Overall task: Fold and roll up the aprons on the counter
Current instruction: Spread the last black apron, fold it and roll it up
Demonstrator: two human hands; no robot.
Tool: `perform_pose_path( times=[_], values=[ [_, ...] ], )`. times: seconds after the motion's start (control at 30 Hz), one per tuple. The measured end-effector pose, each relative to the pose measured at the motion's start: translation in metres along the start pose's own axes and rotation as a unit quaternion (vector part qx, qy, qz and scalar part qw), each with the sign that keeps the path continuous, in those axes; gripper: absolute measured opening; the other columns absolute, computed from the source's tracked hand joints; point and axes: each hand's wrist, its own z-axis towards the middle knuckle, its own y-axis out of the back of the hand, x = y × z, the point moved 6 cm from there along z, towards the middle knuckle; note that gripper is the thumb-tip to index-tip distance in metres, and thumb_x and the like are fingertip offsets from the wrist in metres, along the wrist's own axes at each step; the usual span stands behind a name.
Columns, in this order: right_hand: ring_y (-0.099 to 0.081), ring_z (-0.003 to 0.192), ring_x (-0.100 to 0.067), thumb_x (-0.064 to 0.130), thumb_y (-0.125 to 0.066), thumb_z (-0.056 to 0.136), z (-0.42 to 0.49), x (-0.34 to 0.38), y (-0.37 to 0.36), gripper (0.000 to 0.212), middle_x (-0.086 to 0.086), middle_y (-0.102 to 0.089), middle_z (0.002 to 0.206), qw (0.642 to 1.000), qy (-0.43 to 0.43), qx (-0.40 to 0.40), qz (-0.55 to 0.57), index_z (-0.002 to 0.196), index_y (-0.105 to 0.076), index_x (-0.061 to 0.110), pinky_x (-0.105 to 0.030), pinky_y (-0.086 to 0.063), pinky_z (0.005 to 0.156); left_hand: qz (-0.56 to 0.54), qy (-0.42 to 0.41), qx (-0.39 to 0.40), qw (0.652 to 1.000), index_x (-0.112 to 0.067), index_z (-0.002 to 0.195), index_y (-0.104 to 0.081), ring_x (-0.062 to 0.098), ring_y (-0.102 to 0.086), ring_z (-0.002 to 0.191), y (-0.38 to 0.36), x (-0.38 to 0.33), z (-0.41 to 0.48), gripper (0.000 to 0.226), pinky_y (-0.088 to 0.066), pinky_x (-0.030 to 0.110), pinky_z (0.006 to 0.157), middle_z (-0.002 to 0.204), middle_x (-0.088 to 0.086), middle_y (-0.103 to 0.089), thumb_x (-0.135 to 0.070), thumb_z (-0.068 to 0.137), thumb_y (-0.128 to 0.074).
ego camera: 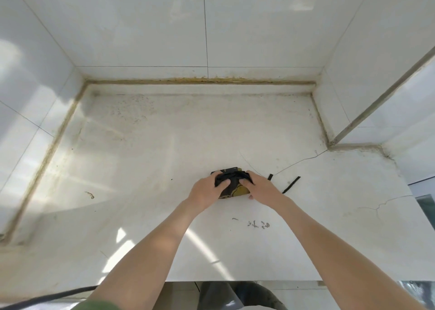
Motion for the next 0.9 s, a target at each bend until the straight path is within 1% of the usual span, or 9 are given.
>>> perform_pose_path(
  times=[0.07, 0.17, 0.23, 0.33, 0.43, 0.63, 0.77, 0.83, 0.9],
  values=[
    [-0.056, 0.062, -0.014, 0.031, -0.039, 0.102, 0.006, 0.004, 0.000, 0.017, -0.003, -0.055, 0.098, 1.000, -0.023, -0.002, 0.012, 0.105, -0.046, 0.015, -0.008, -0.037, 0.044, -0.040, 0.002, -0.029, 0.999, -0.022, 0.122, -0.051, 0.023, -0.060, 0.094, 0.002, 0.000, 0.002, 0.029, -0.044, 0.027, 0.076, 0.106, 0.002, -0.065, -0.037, 0.098, -0.048],
    [-0.054, 0.064, -0.015, 0.026, -0.039, 0.102, 0.011, 0.009, -0.002, 0.018, -0.005, -0.054, 0.104, 0.999, -0.037, -0.014, 0.035, 0.116, -0.043, 0.014, -0.018, -0.044, 0.044, -0.071, -0.012, -0.062, 0.996, -0.017, 0.118, -0.050, 0.023, -0.058, 0.090, 0.000, 0.000, 0.005, 0.021, -0.044, 0.026, 0.072, 0.102, 0.005, -0.061, -0.026, 0.099, -0.047],
    [-0.054, 0.064, -0.016, 0.023, -0.039, 0.102, 0.015, 0.009, -0.002, 0.018, -0.006, -0.055, 0.107, 0.998, -0.043, -0.021, 0.046, 0.119, -0.040, 0.017, -0.019, -0.044, 0.043, 0.021, -0.028, -0.099, 0.994, -0.018, 0.122, -0.048, 0.025, -0.054, 0.095, 0.004, -0.001, 0.010, 0.024, -0.042, 0.028, 0.077, 0.105, 0.006, -0.052, -0.026, 0.099, -0.045],
    [-0.054, 0.068, -0.018, 0.022, -0.036, 0.102, 0.017, 0.012, -0.001, 0.013, -0.006, -0.055, 0.109, 0.997, -0.050, -0.022, 0.050, 0.115, -0.038, 0.020, -0.020, -0.044, 0.044, 0.223, -0.069, -0.139, 0.963, -0.024, 0.132, -0.042, 0.024, -0.045, 0.108, 0.008, -0.007, 0.018, 0.033, -0.033, 0.032, 0.090, 0.118, 0.005, -0.044, -0.031, 0.100, -0.042],
    [-0.053, 0.081, -0.023, 0.021, -0.035, 0.102, 0.020, 0.013, -0.006, 0.014, -0.007, -0.053, 0.106, 0.996, -0.077, -0.018, 0.045, 0.116, -0.034, 0.016, -0.028, -0.048, 0.046, 0.269, -0.059, -0.108, 0.955, -0.022, 0.131, -0.041, 0.023, -0.041, 0.113, 0.003, 0.001, 0.026, 0.032, -0.029, 0.032, 0.092, 0.126, 0.003, -0.042, -0.033, 0.103, -0.034],
    [-0.048, 0.066, -0.021, 0.017, -0.034, 0.102, 0.027, 0.014, -0.005, 0.016, -0.011, -0.051, 0.096, 0.993, -0.113, -0.018, 0.036, 0.115, -0.030, 0.010, -0.030, -0.044, 0.042, 0.364, -0.102, -0.064, 0.923, -0.011, 0.131, -0.035, 0.023, -0.040, 0.114, -0.007, 0.000, 0.035, 0.038, -0.031, 0.030, 0.091, 0.129, 0.005, -0.041, -0.035, 0.105, -0.021],
    [-0.043, 0.063, -0.015, 0.013, -0.034, 0.101, 0.030, 0.016, -0.009, 0.011, 0.000, -0.048, 0.082, 0.995, -0.100, -0.009, -0.008, 0.108, -0.027, 0.012, -0.027, -0.041, 0.047, 0.256, -0.070, 0.050, 0.963, -0.006, 0.127, -0.042, 0.027, -0.040, 0.113, -0.007, 0.005, 0.044, 0.060, -0.036, 0.032, 0.094, 0.124, 0.011, -0.045, -0.054, 0.091, -0.052],
    [-0.040, 0.059, -0.012, 0.012, -0.035, 0.101, 0.029, 0.018, -0.010, 0.011, 0.002, -0.044, 0.073, 0.996, -0.086, -0.009, -0.037, 0.105, -0.025, 0.012, -0.025, -0.036, 0.050, 0.205, -0.022, 0.099, 0.973, -0.004, 0.120, -0.047, 0.028, -0.042, 0.114, -0.006, 0.005, 0.046, 0.060, -0.038, 0.033, 0.092, 0.121, 0.013, -0.047, -0.050, 0.086, -0.062],
    [-0.040, 0.060, -0.012, 0.014, -0.036, 0.101, 0.029, 0.016, -0.009, 0.010, 0.000, -0.044, 0.073, 0.996, -0.080, -0.020, -0.029, 0.103, -0.027, 0.012, -0.025, -0.034, 0.051, 0.201, -0.004, 0.125, 0.972, -0.003, 0.112, -0.054, 0.029, -0.041, 0.114, -0.007, 0.002, 0.046, 0.054, -0.039, 0.034, 0.090, 0.118, 0.016, -0.046, -0.050, 0.087, -0.061]
  ],
)
